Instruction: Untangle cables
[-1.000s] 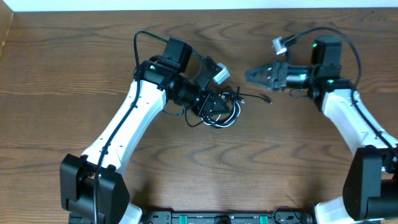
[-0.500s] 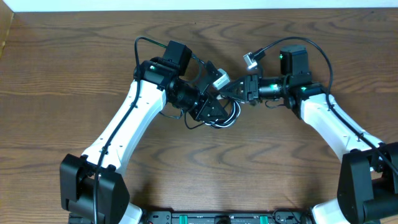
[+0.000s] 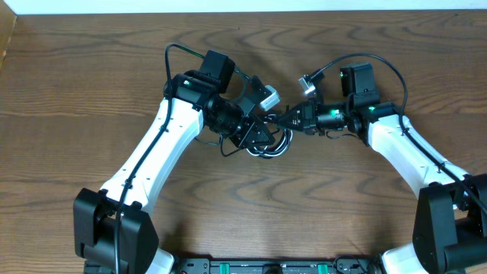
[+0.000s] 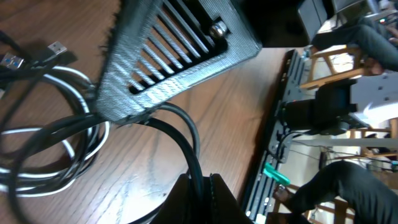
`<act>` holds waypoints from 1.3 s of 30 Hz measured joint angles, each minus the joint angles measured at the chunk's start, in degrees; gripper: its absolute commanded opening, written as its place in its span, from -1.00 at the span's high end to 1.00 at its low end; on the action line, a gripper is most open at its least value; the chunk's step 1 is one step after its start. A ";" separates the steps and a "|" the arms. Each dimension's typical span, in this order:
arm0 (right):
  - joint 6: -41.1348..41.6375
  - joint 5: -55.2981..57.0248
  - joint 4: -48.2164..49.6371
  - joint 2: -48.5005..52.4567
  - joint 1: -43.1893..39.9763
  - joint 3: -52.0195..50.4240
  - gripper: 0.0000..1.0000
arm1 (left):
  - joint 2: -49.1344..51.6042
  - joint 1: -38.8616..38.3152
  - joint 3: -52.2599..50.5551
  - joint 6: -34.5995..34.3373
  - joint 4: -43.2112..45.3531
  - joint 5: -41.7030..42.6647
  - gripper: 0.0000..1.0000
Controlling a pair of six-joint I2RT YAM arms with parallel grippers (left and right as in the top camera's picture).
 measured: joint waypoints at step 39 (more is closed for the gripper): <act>-8.44 3.89 -3.87 0.00 -14.60 -0.07 0.35 | 0.42 0.00 -0.04 -1.22 -0.83 -5.44 -0.04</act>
